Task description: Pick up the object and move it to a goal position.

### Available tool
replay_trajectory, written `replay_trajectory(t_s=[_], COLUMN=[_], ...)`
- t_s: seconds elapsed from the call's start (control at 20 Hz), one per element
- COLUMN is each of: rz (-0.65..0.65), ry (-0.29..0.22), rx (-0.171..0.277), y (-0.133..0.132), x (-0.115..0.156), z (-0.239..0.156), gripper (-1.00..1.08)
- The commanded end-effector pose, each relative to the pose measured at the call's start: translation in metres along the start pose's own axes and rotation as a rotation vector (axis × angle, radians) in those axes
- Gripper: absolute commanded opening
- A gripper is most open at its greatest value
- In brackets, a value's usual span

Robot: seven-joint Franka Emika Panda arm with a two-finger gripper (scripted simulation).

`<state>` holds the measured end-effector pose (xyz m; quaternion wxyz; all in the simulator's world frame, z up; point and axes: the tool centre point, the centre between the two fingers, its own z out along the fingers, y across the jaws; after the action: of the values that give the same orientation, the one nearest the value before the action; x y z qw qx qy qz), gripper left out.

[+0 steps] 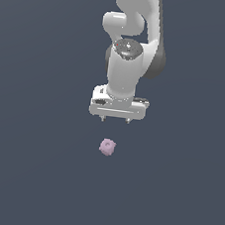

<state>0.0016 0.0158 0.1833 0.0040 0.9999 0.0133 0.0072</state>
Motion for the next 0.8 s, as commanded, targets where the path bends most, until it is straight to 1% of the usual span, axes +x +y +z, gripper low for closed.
replay_trajectory(t_s=[0.0, 0.15, 0.45, 0.75], rz=[0.000, 0.000, -0.008, 0.005], ry=[0.000, 0.000, 0.001, 0.000], rx=[0.000, 0.003, 0.014, 0.013], y=[0.000, -0.005, -0.025, -0.022], x=[0.000, 0.001, 0.004, 0.006], z=[0.000, -0.002, -0.011, -0.007], gripper=[1.00, 1.00, 1.00, 1.00])
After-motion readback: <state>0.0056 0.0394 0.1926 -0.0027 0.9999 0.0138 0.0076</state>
